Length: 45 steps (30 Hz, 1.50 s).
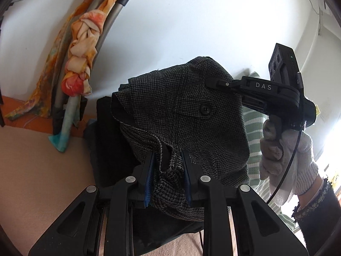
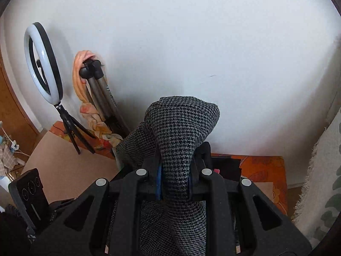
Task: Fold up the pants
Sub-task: 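Grasp the folded shorts with both tools and carry them to the clothes stack, then lower the shorts onto the black and denim stack and open both tools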
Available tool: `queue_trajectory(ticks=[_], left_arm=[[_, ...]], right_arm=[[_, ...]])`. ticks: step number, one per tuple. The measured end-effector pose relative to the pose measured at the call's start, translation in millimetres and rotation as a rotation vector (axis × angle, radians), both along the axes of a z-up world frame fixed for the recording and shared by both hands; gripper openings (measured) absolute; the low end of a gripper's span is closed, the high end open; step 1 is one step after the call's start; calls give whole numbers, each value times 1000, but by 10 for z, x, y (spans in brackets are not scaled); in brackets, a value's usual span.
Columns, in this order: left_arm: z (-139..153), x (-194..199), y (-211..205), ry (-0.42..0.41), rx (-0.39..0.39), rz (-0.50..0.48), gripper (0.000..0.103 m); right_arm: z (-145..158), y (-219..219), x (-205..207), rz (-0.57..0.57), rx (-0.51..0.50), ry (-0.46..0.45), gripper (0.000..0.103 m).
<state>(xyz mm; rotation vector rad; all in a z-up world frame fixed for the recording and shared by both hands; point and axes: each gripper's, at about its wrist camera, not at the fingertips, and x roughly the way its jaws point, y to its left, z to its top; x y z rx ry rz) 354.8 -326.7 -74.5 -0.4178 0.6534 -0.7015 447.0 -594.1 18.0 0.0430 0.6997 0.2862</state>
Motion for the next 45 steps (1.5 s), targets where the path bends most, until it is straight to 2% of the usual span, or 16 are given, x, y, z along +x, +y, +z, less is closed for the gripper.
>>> queue_trajectory(ticks=[6, 8, 10, 12, 16, 18, 20, 21, 24, 28, 33, 37, 40, 42, 44, 45], left_arm=[[-152, -39, 24, 6, 36, 6, 22], [-163, -52, 37, 4, 53, 5, 22], [-165, -77, 47, 1, 76, 7, 22], [-149, -122, 73, -1, 89, 15, 22], [-76, -183, 131, 2, 127, 14, 22], [-66, -196, 179, -9, 151, 19, 25], [-41, -215, 236, -5, 167, 27, 41], [-36, -222, 256, 2, 169, 25, 43], [-34, -263, 297, 24, 185, 18, 45], [43, -381, 348, 19, 197, 15, 51], [183, -538, 402, 11, 188, 3, 51], [320, -727, 464, -35, 192, -1, 51], [430, -918, 570, -95, 188, 26, 67], [499, -1049, 643, -129, 199, 35, 67], [567, -1135, 740, -143, 211, 38, 69], [595, -1176, 791, -147, 215, 37, 71]], right_arm=[[-478, -361, 291, -59, 75, 68, 21], [-585, -461, 372, -103, 83, 91, 30], [-653, -509, 436, -156, 52, 109, 53], [-708, -530, 463, -214, -10, 123, 63], [-716, -541, 418, -262, -44, 120, 71], [-693, -509, 385, -293, -60, 118, 71], [-643, -469, 322, -324, -92, 106, 72], [-614, -444, 289, -336, -109, 98, 73], [-483, -439, 147, -378, -143, 67, 76], [-346, -380, -81, -388, -122, 48, 77], [-241, -297, -445, -408, -115, 39, 77], [-202, -220, -786, -427, -125, 37, 77], [-163, -106, -1077, -440, -117, 37, 77], [-135, -17, -1277, -441, -107, 27, 77], [-101, 112, -1472, -440, -120, 11, 82], [-82, 177, -1557, -437, -122, 1, 92]])
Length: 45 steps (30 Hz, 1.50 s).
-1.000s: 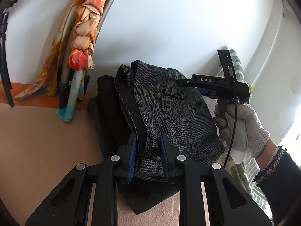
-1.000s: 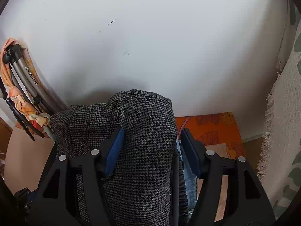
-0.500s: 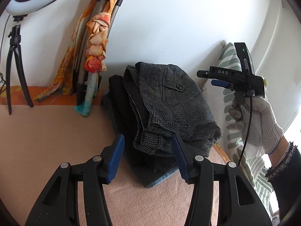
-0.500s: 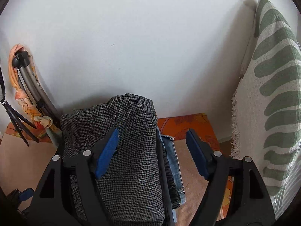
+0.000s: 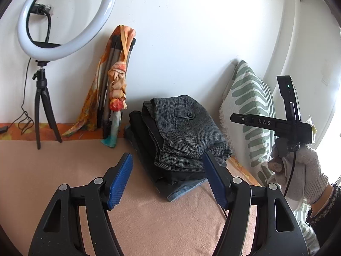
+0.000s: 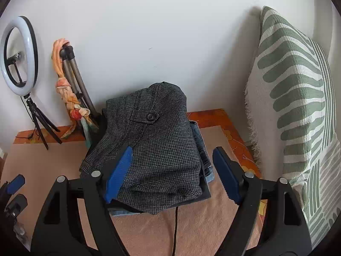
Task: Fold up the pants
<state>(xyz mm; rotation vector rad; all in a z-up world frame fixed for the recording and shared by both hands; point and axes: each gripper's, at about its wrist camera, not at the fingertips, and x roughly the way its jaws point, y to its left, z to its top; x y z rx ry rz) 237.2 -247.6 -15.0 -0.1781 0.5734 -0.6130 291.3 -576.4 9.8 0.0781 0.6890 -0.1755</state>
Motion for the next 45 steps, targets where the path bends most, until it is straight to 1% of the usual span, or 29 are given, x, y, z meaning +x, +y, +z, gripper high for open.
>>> queue_trajectory(ticks=[1, 2, 3, 5, 7, 9, 12, 15, 19, 27, 28, 31, 34, 38, 42, 45], left_arm=[[13, -20, 39, -3, 6, 0, 76], [36, -62, 85, -8, 15, -1, 81], [57, -108, 130, -15, 27, -3, 82], [95, -214, 201, -35, 70, 14, 83], [114, -302, 261, -48, 100, 29, 83], [137, -405, 306, -61, 116, 20, 83], [168, -544, 346, -81, 146, 4, 84], [197, -691, 359, -124, 178, 8, 84], [235, -865, 367, -176, 211, 9, 89], [198, -1067, 422, -209, 195, -14, 91], [179, -1076, 424, -208, 195, -17, 92], [116, -1107, 435, -212, 190, -19, 102], [77, -1136, 447, -227, 191, -10, 102], [47, -1147, 440, -233, 230, -4, 102], [-3, -1107, 468, -190, 241, 18, 102], [-50, -1098, 481, -190, 259, 31, 102]], right_arm=[[8, 68, -94, 2, -3, -13, 96], [24, 130, -185, 5, -6, -25, 97], [38, 198, -290, 10, -8, -37, 97], [42, 315, -454, 17, -6, -50, 98], [31, 423, -610, 19, 8, -56, 103], [6, 509, -747, 20, 20, -63, 103], [-51, 635, -922, 9, 6, -60, 103], [-89, 722, -1087, -6, 6, -66, 103], [-97, 799, -1289, -42, 13, -87, 103], [-180, 982, -1640, -89, -4, -124, 103], [-196, 999, -1670, -95, -2, -130, 103], [-251, 1040, -1746, -102, 18, -136, 103], [-311, 1069, -1814, -110, 37, -145, 103], [-365, 1122, -1895, -138, 1, -169, 103], [-412, 1129, -1926, -162, 7, -184, 103], [-428, 1127, -1909, -170, 15, -183, 103]])
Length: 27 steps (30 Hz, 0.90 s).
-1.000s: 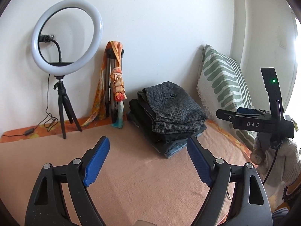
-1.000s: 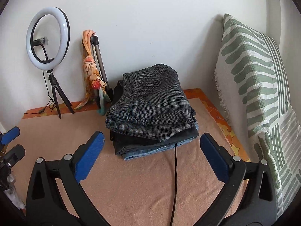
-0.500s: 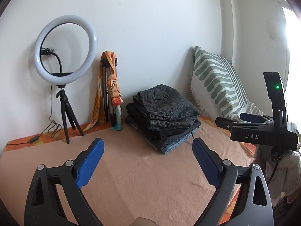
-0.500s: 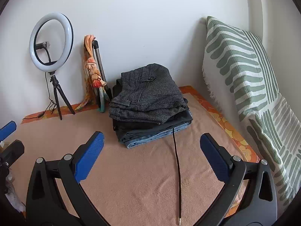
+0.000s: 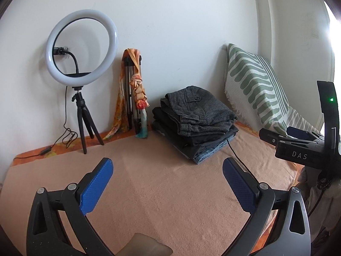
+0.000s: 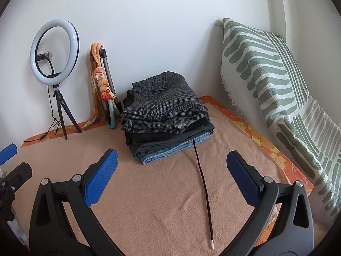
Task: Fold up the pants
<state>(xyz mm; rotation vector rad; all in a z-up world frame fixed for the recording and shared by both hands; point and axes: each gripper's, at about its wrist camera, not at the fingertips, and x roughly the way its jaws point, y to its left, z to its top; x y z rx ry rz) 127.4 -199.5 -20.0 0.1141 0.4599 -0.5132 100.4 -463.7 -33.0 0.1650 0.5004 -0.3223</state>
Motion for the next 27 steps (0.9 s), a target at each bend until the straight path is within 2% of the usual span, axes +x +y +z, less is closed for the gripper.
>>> queue_trajectory(ticks=[4, 10, 27], left_arm=[[-48, 32, 18, 15, 28, 19, 102], [-103, 78, 66, 45, 28, 36, 102], [-116, 74, 58, 46, 40, 36, 102]], right_arm=[[-4, 2, 8, -17, -14, -3, 103], [-24, -9, -5, -37, -23, 0, 103], [-1, 44, 19, -25, -28, -2, 103]])
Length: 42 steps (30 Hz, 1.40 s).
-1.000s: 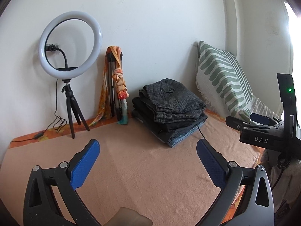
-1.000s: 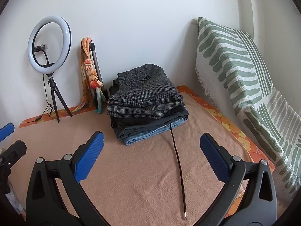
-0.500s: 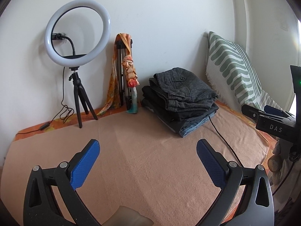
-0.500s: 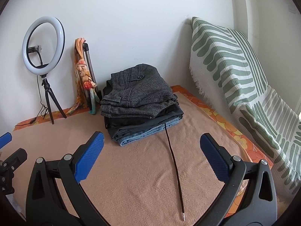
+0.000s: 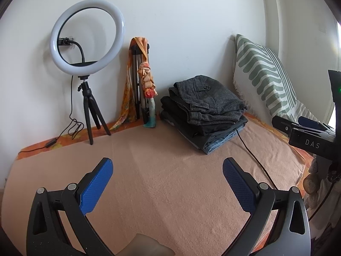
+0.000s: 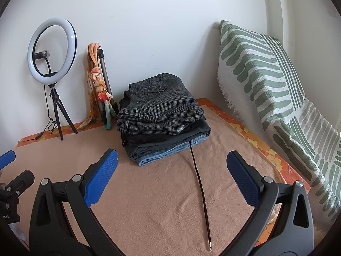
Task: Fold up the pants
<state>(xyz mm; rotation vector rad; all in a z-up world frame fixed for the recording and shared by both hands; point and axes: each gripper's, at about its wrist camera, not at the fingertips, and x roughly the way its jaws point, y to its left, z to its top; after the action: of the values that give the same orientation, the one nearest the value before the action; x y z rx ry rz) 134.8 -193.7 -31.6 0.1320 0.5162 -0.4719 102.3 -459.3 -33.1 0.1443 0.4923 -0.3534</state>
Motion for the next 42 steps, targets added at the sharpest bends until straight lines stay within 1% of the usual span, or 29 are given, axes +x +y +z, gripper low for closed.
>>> queue_trajectory(ticks=[13, 42], left_arm=[[-18, 14, 5, 17, 6, -7, 102], [-25, 12, 35, 14, 10, -3, 102]], right_arm=[[-4, 21, 18, 3, 3, 0, 103], [-1, 40, 19, 4, 7, -2, 103]])
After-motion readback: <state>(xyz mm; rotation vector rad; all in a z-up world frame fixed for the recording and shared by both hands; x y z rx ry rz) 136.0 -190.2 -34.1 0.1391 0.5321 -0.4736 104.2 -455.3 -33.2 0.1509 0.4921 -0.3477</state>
